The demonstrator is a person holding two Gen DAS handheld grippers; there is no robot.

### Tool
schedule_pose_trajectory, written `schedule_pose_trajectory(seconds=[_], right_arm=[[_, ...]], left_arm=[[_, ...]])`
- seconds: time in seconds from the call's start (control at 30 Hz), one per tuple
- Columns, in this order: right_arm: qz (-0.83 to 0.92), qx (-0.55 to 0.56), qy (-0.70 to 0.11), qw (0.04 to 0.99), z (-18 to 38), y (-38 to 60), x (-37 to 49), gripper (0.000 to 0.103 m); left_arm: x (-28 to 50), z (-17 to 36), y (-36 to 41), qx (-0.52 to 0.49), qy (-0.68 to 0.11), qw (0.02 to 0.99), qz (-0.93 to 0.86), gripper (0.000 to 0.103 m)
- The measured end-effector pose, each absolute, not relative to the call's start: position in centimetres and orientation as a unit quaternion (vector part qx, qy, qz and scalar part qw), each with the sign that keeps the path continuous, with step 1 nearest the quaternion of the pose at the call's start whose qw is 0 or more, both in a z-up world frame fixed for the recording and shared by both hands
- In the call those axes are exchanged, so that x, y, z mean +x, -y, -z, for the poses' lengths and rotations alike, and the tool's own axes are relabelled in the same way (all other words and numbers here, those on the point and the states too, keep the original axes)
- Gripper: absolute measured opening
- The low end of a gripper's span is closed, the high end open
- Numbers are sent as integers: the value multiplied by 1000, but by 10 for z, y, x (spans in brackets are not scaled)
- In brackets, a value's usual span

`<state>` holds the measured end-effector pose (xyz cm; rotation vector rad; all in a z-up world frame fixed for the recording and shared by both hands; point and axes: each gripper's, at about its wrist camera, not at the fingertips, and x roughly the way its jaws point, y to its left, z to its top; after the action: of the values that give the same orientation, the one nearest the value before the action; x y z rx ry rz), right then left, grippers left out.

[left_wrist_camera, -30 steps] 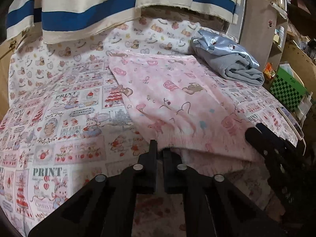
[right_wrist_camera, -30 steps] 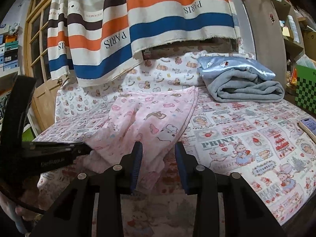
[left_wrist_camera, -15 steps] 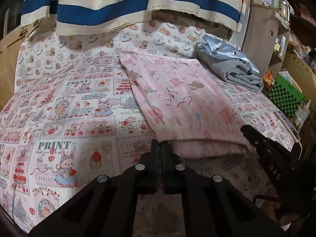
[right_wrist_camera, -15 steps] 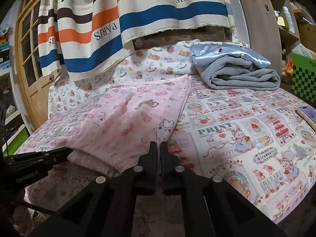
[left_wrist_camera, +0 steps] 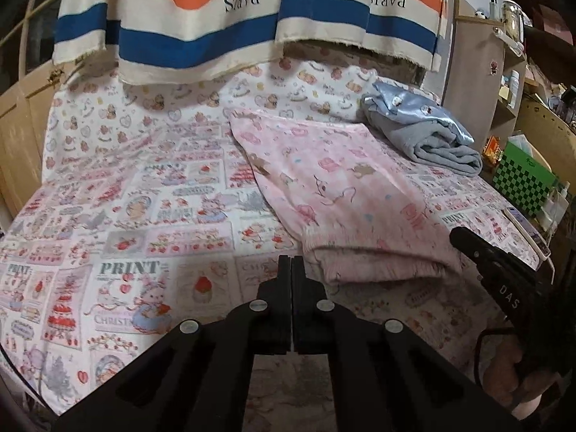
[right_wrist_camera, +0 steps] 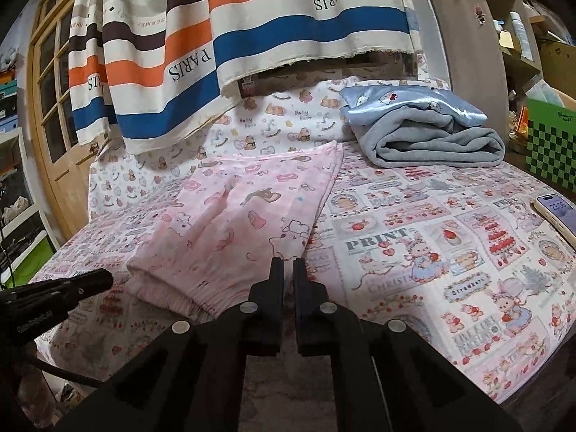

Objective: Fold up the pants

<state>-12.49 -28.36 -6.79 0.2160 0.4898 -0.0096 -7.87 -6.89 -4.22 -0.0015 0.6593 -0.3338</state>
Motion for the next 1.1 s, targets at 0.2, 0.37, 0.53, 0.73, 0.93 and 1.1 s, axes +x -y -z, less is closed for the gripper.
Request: schedule_pose_trajectory(seconds=[0.2,0.37,0.53,0.73,0.93,1.1], right_arm=[[-1,135,-243,961,66,293,-127,24],[-14,147,-248,958,67,299,-129,26],[-52,141,-255,955,64,300,-129,26],[-108,94,-225,964,49,285,-134,26],[-202,15,-241,949,45,258,-127,54],[-215,-22,-259,942,50,256,-120,54]], left_arm=[[-81,37,70,2,-307,940,149,54],[-79,36,71,4,-310,938,156,57],[-76,36,76,10,-317,934,166,59],[-72,37,81,-2,-335,923,191,59],[-70,37,77,-12,-339,920,196,59],[-47,40,68,-89,-366,898,226,59]])
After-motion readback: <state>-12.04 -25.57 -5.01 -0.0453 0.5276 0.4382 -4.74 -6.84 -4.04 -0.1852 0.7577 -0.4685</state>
